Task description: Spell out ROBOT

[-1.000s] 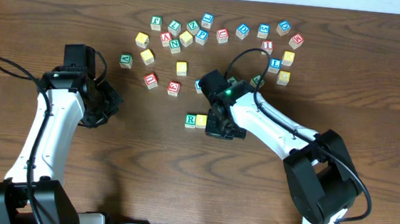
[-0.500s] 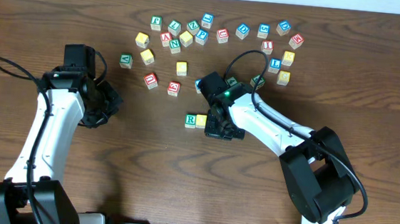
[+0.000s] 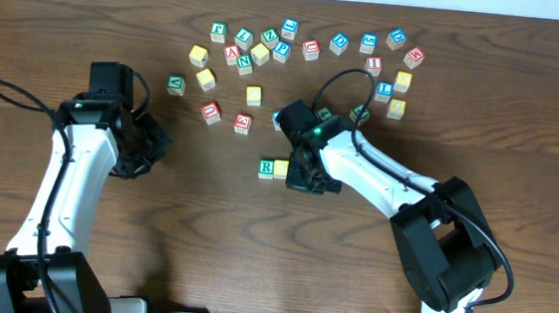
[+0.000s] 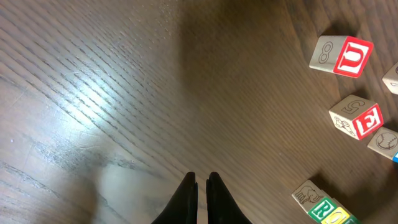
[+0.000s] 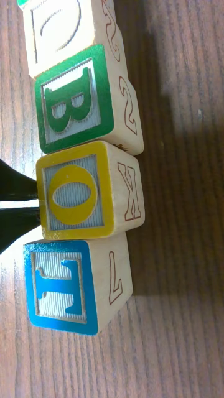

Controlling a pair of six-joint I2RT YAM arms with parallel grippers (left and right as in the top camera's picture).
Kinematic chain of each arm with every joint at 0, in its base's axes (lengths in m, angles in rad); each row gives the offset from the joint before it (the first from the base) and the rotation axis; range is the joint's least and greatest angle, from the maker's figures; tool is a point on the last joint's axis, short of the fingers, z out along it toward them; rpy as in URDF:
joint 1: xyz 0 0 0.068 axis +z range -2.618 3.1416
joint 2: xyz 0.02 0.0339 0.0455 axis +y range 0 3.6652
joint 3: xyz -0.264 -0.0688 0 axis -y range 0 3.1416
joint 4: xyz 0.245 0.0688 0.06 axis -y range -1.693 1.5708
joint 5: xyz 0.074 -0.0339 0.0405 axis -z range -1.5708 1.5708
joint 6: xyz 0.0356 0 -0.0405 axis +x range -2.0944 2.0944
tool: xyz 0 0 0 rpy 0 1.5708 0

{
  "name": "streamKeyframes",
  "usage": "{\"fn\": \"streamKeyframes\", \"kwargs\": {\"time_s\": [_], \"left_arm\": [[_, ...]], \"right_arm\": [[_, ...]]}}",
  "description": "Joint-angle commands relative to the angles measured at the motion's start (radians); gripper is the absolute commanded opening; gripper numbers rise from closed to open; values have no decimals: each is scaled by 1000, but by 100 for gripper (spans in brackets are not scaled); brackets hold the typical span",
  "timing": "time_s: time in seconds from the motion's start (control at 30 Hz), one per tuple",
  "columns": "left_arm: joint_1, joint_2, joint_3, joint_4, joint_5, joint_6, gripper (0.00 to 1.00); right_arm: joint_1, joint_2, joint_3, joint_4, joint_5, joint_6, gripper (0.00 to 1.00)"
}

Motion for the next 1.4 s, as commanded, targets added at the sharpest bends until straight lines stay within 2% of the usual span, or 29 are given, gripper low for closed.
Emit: {"fn": "streamKeyframes", "kwargs": {"time_s": [0.0, 0.4, 1.37], "left_arm": [[3, -3, -6, -7, -13, 9, 8], [3, -3, -6, -7, -13, 9, 8], [3, -2, -6, -7, -13, 9, 8]], "right_arm": [[-1, 5, -8, 1, 26, 6, 1], [-15, 5, -7, -77, -98, -35, 1], [-68, 1, -5, -120, 0, -87, 1]]}}
